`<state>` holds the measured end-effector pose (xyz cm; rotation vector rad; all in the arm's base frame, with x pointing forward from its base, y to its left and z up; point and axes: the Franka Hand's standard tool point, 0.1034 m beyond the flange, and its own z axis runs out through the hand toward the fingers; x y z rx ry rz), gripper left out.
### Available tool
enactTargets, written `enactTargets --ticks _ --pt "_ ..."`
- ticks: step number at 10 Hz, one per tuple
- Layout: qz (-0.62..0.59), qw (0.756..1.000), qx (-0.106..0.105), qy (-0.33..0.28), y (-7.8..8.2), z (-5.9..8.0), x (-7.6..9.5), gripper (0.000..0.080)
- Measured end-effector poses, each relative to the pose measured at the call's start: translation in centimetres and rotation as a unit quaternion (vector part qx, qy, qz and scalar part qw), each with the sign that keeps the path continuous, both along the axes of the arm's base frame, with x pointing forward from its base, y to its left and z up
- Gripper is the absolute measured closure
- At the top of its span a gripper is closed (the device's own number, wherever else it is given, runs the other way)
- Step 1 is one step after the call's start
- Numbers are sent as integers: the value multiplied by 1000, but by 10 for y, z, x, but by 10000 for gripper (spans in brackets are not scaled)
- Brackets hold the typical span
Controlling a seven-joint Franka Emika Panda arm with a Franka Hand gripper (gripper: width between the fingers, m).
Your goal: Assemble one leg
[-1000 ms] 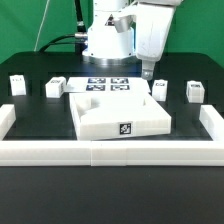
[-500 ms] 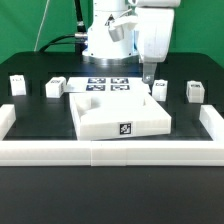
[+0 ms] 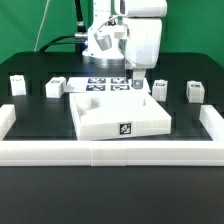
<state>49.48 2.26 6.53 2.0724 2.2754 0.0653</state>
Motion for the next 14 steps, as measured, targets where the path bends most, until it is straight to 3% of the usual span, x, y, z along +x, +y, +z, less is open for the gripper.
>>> enactTargets --ticks 3,6,8,11,13,14 --pt "1 1000 1 2 -3 -5 -6 150" --pt "-3 1000 5 14 -6 -21 -40 150" --pt "-12 1000 7 25 -14 -32 -53 150" --pt "-23 999 13 33 -21 -51 -58 150" --pt "-25 999 14 36 -22 -55 -60 150" --pt "-25 999 14 38 -22 -57 -60 275"
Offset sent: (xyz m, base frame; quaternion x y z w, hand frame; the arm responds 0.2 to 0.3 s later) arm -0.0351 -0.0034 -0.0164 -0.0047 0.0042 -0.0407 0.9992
